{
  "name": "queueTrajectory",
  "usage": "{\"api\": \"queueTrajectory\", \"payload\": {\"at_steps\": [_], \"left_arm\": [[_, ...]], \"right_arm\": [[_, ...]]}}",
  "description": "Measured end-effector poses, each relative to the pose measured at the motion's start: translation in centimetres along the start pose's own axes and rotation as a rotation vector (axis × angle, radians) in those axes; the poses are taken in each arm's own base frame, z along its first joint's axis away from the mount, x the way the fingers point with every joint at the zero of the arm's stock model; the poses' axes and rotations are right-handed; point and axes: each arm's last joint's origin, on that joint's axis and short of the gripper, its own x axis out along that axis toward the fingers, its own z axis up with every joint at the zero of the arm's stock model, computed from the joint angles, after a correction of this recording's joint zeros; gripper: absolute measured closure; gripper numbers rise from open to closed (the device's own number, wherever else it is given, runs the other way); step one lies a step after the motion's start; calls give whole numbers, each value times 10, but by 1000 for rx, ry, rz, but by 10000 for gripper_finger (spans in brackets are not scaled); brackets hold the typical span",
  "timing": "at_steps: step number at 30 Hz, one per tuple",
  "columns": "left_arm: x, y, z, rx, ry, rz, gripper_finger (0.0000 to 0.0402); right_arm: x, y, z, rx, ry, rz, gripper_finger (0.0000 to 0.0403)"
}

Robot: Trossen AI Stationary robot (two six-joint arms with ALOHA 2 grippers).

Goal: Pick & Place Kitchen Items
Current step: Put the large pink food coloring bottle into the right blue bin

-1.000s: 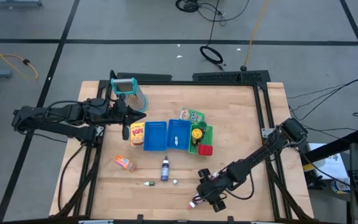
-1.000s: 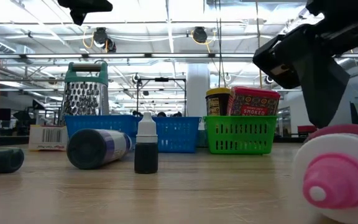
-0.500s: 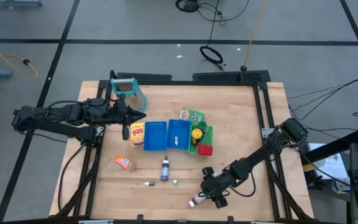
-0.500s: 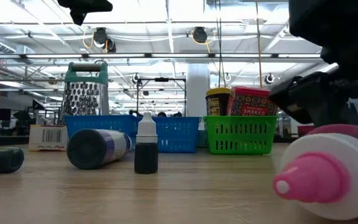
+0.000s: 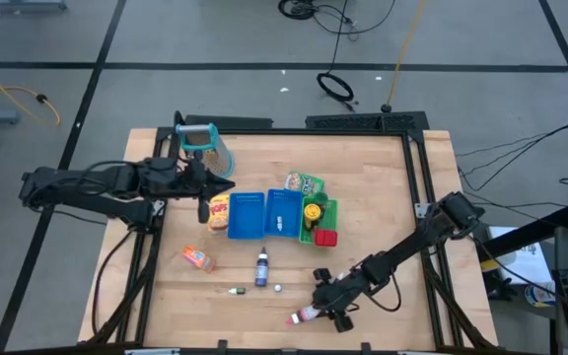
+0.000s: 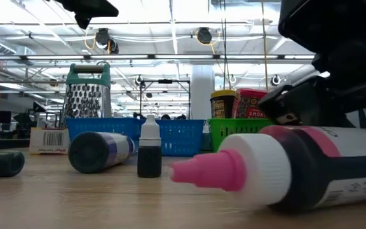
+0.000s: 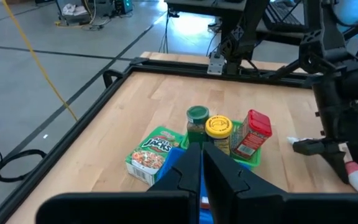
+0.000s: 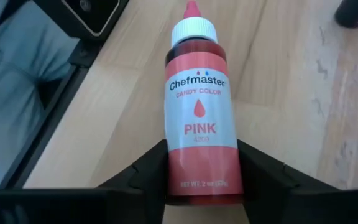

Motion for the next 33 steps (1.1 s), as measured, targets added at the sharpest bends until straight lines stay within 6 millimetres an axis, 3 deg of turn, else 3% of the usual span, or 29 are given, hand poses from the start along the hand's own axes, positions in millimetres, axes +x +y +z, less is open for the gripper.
{"api": "queueTrajectory", "payload": {"at_steps": [8,20,33], "left_arm": [[4,-1,0,4,3,0,380],[3,-1,10,-16,-101,-8,380],[17,-7,21,-42,-215,-109,379]], "right_arm": [[-18,0,13,-1,-49,-20,267],[-74,-6,50,-116,-247,-284,267],[-139,-39,88,-167,-478,-595,266]]}}
